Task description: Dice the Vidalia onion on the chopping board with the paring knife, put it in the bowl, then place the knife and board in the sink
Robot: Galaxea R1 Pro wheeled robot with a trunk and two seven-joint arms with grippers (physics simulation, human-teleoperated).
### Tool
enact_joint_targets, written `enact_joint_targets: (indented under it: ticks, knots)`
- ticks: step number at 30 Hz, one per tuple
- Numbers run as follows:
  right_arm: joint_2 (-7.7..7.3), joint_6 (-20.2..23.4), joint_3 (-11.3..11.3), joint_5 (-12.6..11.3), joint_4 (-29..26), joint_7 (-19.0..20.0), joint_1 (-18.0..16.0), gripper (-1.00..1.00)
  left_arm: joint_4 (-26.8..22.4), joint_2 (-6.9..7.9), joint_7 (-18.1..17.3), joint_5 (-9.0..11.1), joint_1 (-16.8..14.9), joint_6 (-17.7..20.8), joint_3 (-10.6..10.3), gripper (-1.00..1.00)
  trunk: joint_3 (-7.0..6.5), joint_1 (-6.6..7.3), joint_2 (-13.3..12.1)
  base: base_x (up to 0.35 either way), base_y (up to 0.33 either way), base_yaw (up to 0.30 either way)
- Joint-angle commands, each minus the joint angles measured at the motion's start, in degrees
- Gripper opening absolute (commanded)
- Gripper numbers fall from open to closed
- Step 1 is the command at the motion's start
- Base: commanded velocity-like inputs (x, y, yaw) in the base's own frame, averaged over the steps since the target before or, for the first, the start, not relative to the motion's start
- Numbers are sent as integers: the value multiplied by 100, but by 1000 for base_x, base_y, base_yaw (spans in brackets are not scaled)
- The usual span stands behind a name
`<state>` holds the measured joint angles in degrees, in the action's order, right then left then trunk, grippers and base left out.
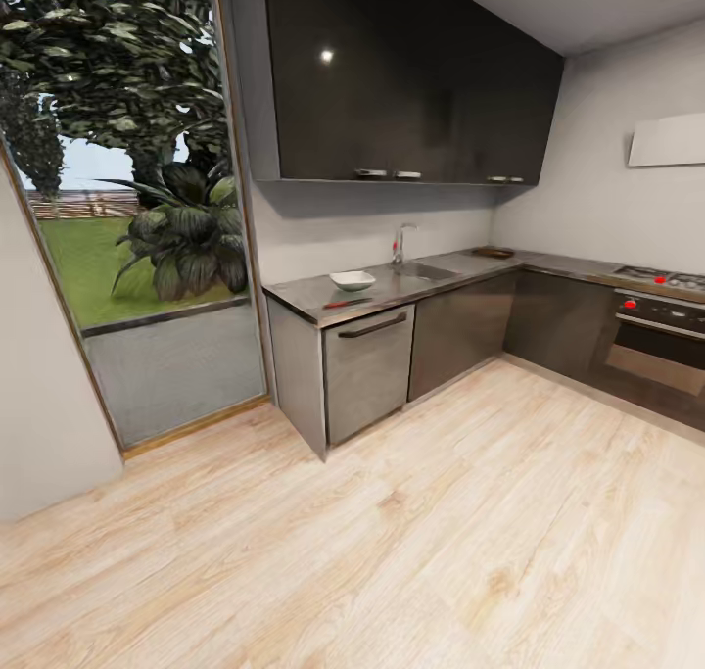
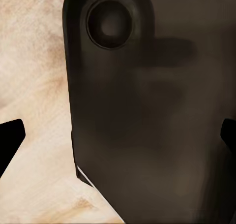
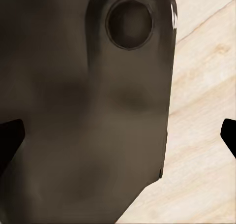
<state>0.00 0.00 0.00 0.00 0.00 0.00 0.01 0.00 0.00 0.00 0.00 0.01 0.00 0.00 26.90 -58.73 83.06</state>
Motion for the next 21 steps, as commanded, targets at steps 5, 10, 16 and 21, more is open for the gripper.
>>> enact_joint_targets:
  ticks: [5, 10, 16, 21]
  knots:
    - [-9, -9, 21, -17, -9, 59, -9, 100, 36, -2, -42, 1, -14, -9, -9, 100, 3, 0, 2, 0, 0, 0]
    - [128, -44, 28, -4, -130, 54, -9, 100, -4, 22, -44, -15, 12, -9, 20, 100, 3, 0, 2, 0, 0, 0]
    - [234, -114, 28, -4, -324, 53, -9, 100, -30, 18, -44, -17, 16, -9, 35, 100, 3, 0, 2, 0, 0, 0]
    - [237, -121, 27, -8, -440, 53, -9, 100, -100, 22, -44, -18, 17, -9, 36, 100, 3, 0, 2, 0, 0, 0]
